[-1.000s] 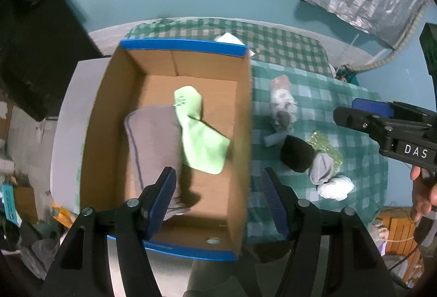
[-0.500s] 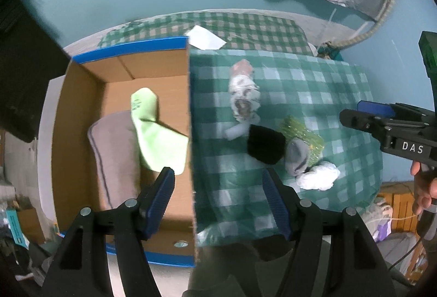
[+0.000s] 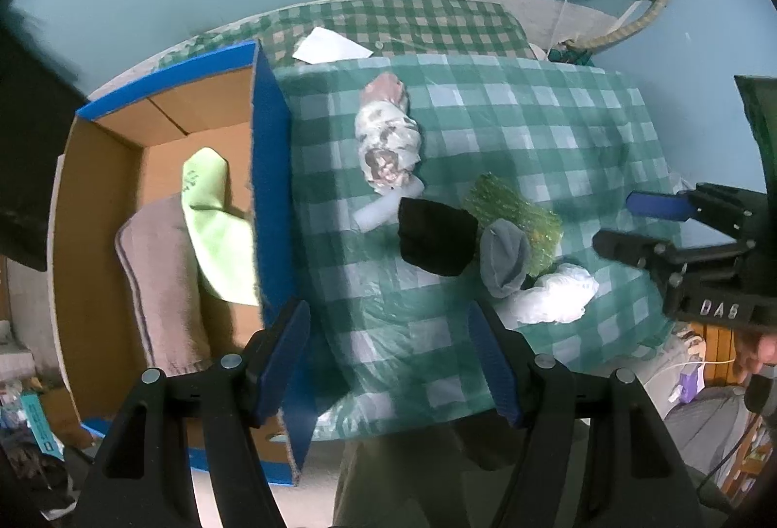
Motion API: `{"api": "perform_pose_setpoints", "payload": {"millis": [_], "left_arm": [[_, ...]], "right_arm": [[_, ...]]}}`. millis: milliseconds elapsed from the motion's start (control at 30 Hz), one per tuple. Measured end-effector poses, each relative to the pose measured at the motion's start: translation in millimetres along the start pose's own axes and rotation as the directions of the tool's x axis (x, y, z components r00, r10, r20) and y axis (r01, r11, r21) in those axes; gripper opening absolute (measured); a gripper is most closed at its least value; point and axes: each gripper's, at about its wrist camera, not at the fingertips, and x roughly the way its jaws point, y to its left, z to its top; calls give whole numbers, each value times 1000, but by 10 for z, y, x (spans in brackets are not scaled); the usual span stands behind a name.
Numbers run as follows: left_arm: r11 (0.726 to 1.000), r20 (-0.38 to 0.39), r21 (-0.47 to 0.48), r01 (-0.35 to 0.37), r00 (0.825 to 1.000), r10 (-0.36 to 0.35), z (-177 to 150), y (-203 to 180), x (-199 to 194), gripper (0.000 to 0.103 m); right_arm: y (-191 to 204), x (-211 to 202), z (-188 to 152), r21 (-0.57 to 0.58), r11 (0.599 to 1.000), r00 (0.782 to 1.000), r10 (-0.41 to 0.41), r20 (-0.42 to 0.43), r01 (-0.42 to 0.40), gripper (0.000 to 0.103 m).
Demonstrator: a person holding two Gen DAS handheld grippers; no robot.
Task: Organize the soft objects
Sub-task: 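Close the right gripper on the white plastic bag bundle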
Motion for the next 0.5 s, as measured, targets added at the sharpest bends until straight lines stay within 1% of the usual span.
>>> {"api": "perform_pose_setpoints", "payload": {"millis": [167,367,500], "left_arm": [[1000,-12,-4,8,1000,-8,-38,-99,127,70],[1000,-26,-12,11,1000,-11,-110,-198,291,70],[999,-32,-30,12,999,-13,-153,-217,372,70]], "right_arm": [[75,213,-129,-86,996,999,5,-49,-9,62],[179,480,-291,-223,974,994,-48,-103,24,63],[246,601,-371,-297,954,990,-76,-116,39,63]]}}
